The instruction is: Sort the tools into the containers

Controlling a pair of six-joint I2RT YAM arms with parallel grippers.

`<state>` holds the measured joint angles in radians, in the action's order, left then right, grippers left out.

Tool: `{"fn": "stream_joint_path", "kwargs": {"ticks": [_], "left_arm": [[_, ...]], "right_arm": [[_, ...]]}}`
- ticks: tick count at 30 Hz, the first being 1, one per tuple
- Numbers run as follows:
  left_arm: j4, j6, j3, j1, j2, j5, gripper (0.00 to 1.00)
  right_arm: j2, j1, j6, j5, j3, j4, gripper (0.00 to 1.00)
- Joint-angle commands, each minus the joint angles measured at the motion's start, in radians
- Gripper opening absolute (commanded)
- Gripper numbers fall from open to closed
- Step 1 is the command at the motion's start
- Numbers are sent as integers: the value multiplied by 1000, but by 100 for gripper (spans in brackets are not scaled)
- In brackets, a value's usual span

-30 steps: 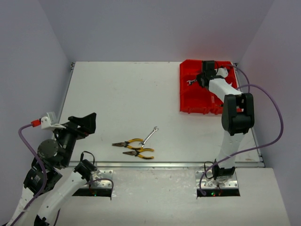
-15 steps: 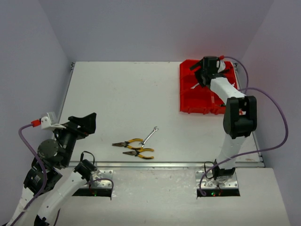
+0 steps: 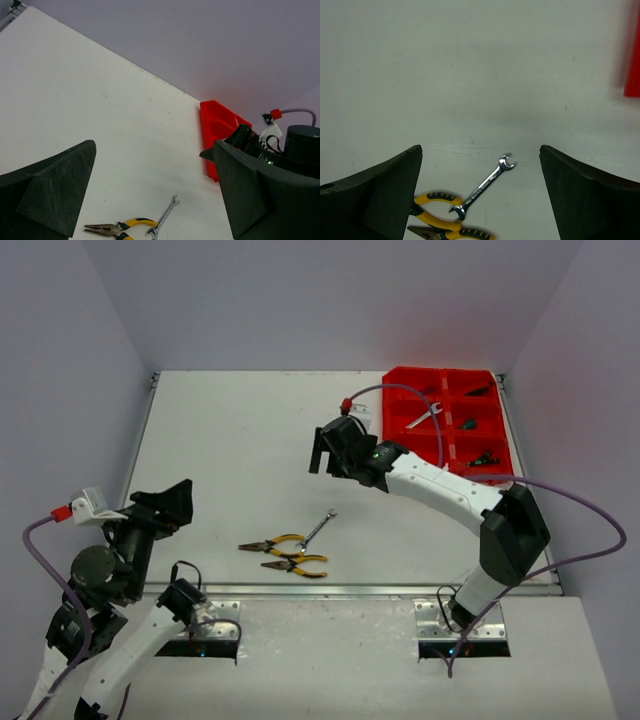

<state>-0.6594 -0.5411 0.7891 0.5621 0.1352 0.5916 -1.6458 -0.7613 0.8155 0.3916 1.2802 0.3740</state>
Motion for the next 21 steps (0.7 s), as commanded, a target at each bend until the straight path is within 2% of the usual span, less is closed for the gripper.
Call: {"fn": "stream_joint_path", "kwargs": {"ticks": [1, 4, 6, 9, 11, 13, 18, 21], "left_arm": [[14, -10, 4, 5, 3, 13, 100], [12, -11, 4, 4, 9, 10, 100], [13, -10, 4, 5, 7, 7, 100], [13, -11, 4, 5, -4, 7, 100], [16, -10, 1, 5, -11, 7, 100], [17, -10, 1, 4, -14, 2, 100], [18, -7, 1, 5, -16, -5, 100], [21, -3, 1, 4, -14, -14, 100]], "right_arm": [[3, -39, 372, 170, -25, 176, 99], [-68, -104, 499, 270, 41, 361, 99], [-174, -171, 611, 380, 206, 570, 99], [-307, -185, 838, 327, 363, 841, 99], [-327, -187, 848, 235, 367, 822, 99], [-316, -202, 808, 160, 301, 689, 99], [-259, -271, 976, 125, 149, 580, 95], [-295, -274, 955, 70, 126, 498, 91]]}}
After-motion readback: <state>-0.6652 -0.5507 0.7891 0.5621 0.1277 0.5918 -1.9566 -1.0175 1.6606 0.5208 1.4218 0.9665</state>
